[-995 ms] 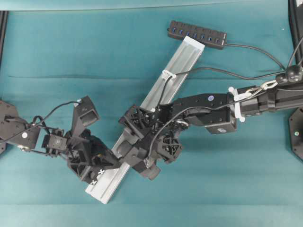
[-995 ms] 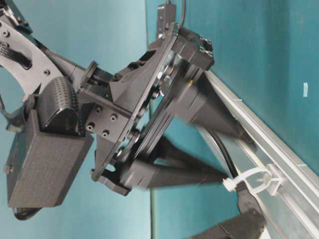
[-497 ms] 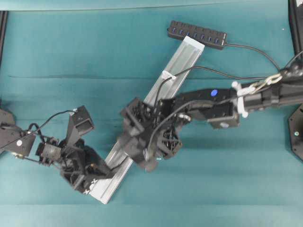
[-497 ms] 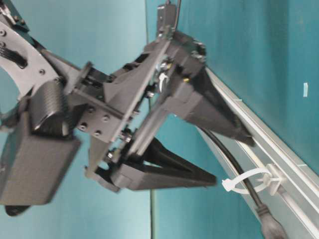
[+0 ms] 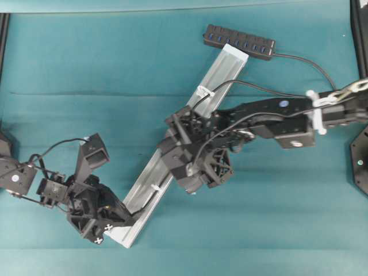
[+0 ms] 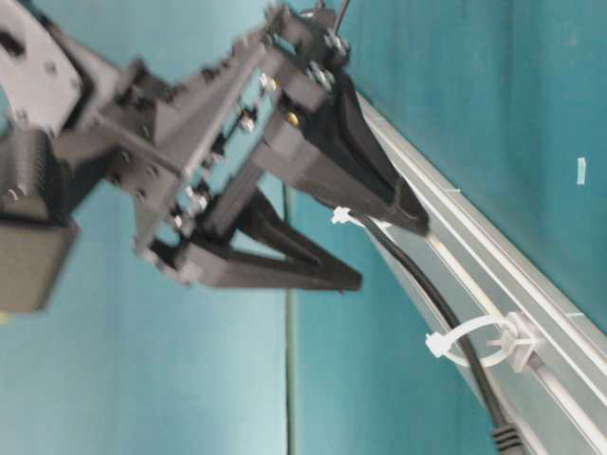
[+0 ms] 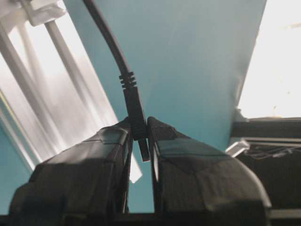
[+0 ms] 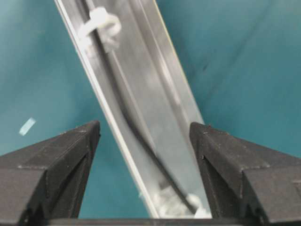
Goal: Pass the USB cable through three rings with both arms.
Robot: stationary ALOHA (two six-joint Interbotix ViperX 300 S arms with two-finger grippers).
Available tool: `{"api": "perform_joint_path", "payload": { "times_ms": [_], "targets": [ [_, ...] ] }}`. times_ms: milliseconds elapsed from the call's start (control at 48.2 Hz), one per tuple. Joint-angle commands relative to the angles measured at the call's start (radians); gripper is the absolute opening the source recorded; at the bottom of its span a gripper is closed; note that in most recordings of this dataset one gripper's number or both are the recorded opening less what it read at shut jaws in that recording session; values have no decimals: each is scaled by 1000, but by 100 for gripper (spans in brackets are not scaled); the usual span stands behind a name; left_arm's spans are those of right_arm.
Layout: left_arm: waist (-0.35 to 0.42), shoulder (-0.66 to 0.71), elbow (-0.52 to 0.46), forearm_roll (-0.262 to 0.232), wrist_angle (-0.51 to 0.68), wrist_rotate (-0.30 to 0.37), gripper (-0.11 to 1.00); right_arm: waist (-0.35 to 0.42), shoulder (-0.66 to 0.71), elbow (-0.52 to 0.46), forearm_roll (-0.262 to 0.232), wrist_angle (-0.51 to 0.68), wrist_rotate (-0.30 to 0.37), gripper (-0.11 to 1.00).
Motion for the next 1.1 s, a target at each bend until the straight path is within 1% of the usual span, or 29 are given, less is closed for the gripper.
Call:
{"api": "perform_joint_path", "payload": {
  "times_ms": [0, 145, 601, 725, 891, 974, 1078],
  "targets": [
    [-9, -28, -3, 3, -5, 2, 10, -2, -18, 8, 0, -28, 32, 84],
    [-9, -40, 2, 3, -5, 0, 10, -2, -21, 14, -2, -48, 51, 84],
    [-31, -124, 31, 3, 11, 0, 10, -8, -21, 14, -2, -75, 54, 84],
    [-31, -126, 26, 3, 32, 0, 10, -8, -21, 12, 0, -80, 54, 84],
    [-31, -126, 25, 3, 29, 2, 10, -8, -28, 12, 3, -80, 58, 84],
    [-31, -129, 25, 3, 29, 2, 10, -8, -31, 12, 5, -86, 84, 84],
    [-29, -130, 29, 3, 32, 2, 10, -8, -34, 11, 3, -109, 146, 84]
  ]
}}
